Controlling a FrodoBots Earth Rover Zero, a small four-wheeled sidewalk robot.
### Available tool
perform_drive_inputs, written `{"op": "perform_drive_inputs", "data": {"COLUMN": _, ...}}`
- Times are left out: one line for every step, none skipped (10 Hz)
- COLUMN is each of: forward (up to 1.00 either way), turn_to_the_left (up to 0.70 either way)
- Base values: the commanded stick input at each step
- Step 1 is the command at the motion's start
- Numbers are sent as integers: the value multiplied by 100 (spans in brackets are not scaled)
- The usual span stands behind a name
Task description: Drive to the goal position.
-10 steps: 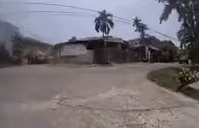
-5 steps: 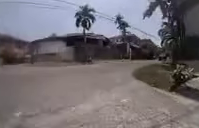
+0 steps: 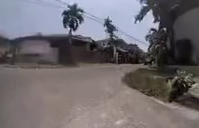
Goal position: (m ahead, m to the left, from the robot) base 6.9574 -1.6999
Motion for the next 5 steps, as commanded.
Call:
{"op": "perform_drive_inputs", "data": {"forward": 100, "turn_to_the_left": 0}}
{"op": "perform_drive_inputs", "data": {"forward": 100, "turn_to_the_left": 0}}
{"op": "perform_drive_inputs", "data": {"forward": 100, "turn_to_the_left": 0}}
{"op": "perform_drive_inputs", "data": {"forward": 100, "turn_to_the_left": 0}}
{"op": "perform_drive_inputs", "data": {"forward": 100, "turn_to_the_left": 0}}
